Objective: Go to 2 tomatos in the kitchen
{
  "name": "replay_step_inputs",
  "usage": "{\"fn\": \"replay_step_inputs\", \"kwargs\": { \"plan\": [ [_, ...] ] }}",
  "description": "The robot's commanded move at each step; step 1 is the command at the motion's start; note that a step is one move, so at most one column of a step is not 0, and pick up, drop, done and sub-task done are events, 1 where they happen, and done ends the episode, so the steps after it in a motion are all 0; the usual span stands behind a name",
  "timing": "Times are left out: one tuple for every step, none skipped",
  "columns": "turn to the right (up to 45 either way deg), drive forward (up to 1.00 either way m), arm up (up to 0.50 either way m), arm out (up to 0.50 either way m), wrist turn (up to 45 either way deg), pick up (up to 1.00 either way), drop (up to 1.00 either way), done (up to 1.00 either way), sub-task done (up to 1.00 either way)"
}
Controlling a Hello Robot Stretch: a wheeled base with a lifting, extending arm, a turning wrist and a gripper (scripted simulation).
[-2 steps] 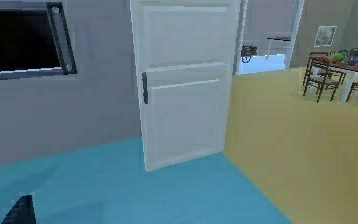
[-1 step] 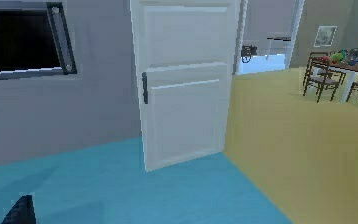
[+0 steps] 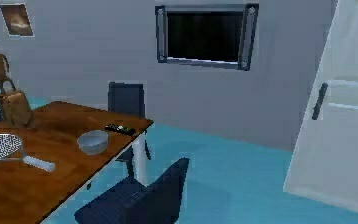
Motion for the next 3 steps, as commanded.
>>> {"fn": "replay_step_inputs", "kwargs": {
  "plan": [
    [42.0,0.00,0.00,0.00,0.0,0.00,0.00,0.00,0.00],
    [0.0,0.40,0.00,0.00,0.0,0.00,0.00,0.00,0.00],
    [42.0,0.00,0.00,0.00,0.0,0.00,0.00,0.00,0.00]
  ]
}}
